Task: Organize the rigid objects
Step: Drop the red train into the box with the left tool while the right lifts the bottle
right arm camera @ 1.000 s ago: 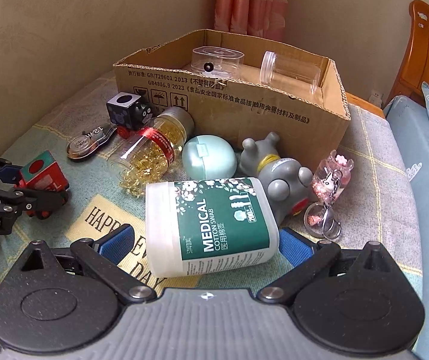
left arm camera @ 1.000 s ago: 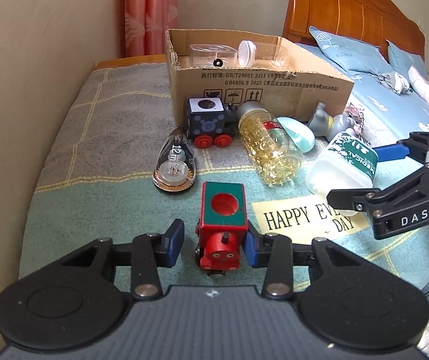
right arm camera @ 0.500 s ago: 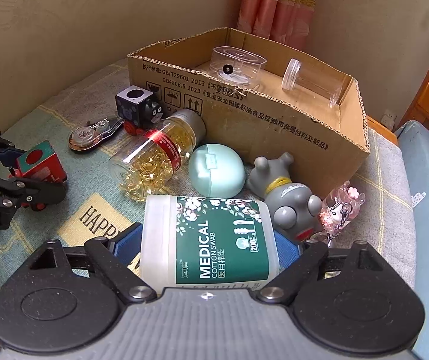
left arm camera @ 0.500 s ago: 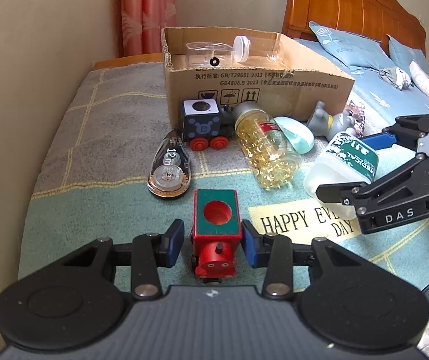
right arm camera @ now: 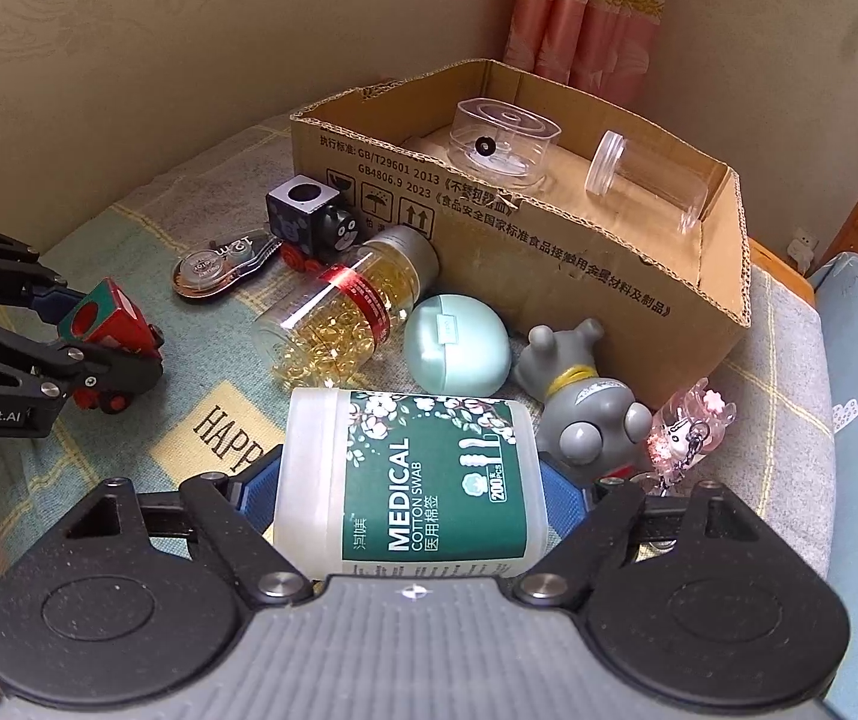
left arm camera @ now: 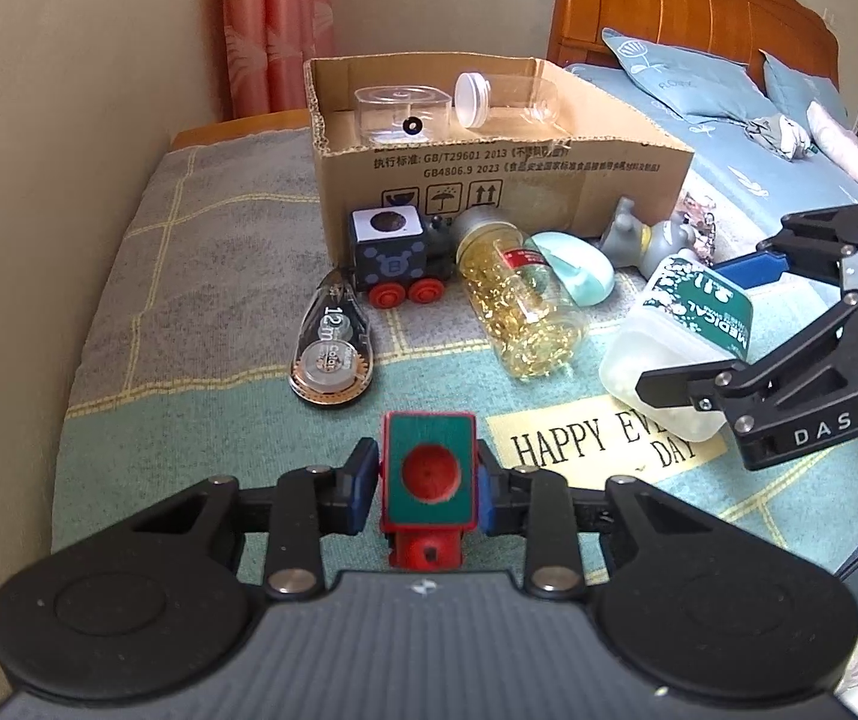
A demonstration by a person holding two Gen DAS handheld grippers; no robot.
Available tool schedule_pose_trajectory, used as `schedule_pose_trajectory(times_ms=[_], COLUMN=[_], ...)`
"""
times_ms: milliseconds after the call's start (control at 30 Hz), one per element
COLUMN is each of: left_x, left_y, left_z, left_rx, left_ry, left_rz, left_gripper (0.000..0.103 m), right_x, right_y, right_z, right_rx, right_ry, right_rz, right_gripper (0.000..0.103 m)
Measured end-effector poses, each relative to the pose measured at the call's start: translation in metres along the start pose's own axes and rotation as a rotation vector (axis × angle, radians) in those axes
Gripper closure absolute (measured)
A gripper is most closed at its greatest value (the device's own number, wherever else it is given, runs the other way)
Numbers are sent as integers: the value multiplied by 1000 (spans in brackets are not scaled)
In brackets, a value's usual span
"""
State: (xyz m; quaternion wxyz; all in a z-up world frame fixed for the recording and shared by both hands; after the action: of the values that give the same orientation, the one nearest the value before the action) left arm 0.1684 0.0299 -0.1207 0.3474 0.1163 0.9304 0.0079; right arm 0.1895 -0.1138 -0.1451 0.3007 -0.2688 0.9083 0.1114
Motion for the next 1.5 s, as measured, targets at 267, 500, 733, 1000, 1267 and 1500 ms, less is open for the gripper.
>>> schedule_pose_trajectory(times_ms=[267, 500, 733, 1000, 1267, 1500], left_x=[-31, -69, -37, -8, -17, -67], left_y=[-4, -7, -7, -3, -2, -3], left_z=[-24, -39, -18, 19, 7, -32], left_rx=[1, -13, -27, 29, 42, 34], left_ry=[-62, -161, -97, 9, -6, -122], left_rz=[75, 116, 104, 0, 26, 98], left_gripper=[89, 82, 37, 77, 77, 77], right_x=[-18, -37, -29, -30, -35, -52], right_y=[-4, -11, -13, -11, -17, -31], right_z=[-34, -59, -52, -51, -56, -64], right_rx=[-10, 13, -11, -8, 16, 33], right_ry=[-44, -115, -108, -104, -111, -142], right_rz=[-32, -43, -13, -20, -28, -28], right_gripper=[16, 16, 16, 16, 16, 16])
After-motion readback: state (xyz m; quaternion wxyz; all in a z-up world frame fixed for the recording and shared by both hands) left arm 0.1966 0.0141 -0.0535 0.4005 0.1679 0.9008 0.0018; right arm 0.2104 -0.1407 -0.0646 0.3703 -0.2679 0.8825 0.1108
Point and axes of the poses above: each gripper's, at about its wrist camera, not at the fingertips, and z roughly the way its jaws point, y to its left, x to its underside, the point moved 7 cm from there along z, roughly the way its jaws point, and after that the axes turned 10 degrees about -x, right-handed, at the moved point
